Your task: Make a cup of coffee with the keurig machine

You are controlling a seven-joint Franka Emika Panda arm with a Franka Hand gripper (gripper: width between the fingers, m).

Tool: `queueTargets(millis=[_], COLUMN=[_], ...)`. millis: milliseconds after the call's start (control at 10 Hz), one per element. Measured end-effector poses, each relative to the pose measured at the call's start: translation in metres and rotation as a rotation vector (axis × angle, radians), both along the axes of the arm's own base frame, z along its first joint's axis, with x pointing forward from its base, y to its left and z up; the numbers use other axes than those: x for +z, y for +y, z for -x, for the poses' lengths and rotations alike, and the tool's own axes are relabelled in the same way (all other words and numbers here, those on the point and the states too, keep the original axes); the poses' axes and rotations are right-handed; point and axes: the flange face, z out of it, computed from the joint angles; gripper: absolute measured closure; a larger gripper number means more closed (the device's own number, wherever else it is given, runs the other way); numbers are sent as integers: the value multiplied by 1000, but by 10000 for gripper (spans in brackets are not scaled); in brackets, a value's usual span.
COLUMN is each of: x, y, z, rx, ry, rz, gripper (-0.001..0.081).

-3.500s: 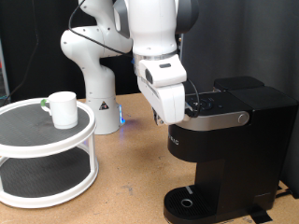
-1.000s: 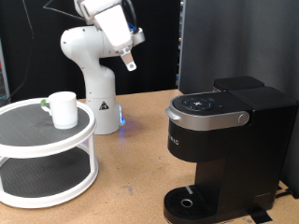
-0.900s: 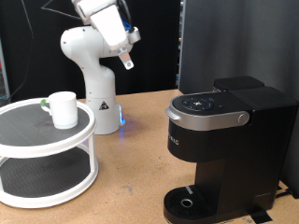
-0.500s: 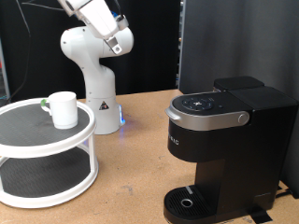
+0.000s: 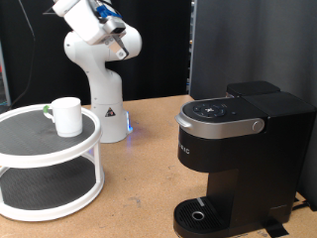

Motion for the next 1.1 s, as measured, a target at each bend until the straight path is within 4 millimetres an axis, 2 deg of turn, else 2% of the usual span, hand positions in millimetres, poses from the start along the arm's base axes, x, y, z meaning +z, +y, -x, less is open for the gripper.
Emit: queueTargets(millis=[100, 600, 900, 1100], x=[-2, -5, -8, -14], y=[-3, -23, -26, -31], z=[4, 35, 28, 37], rx=[-30, 158, -17, -73], ry=[34, 121, 34, 52], rz=[-23, -4, -93, -155], gripper=[802, 802, 802, 802])
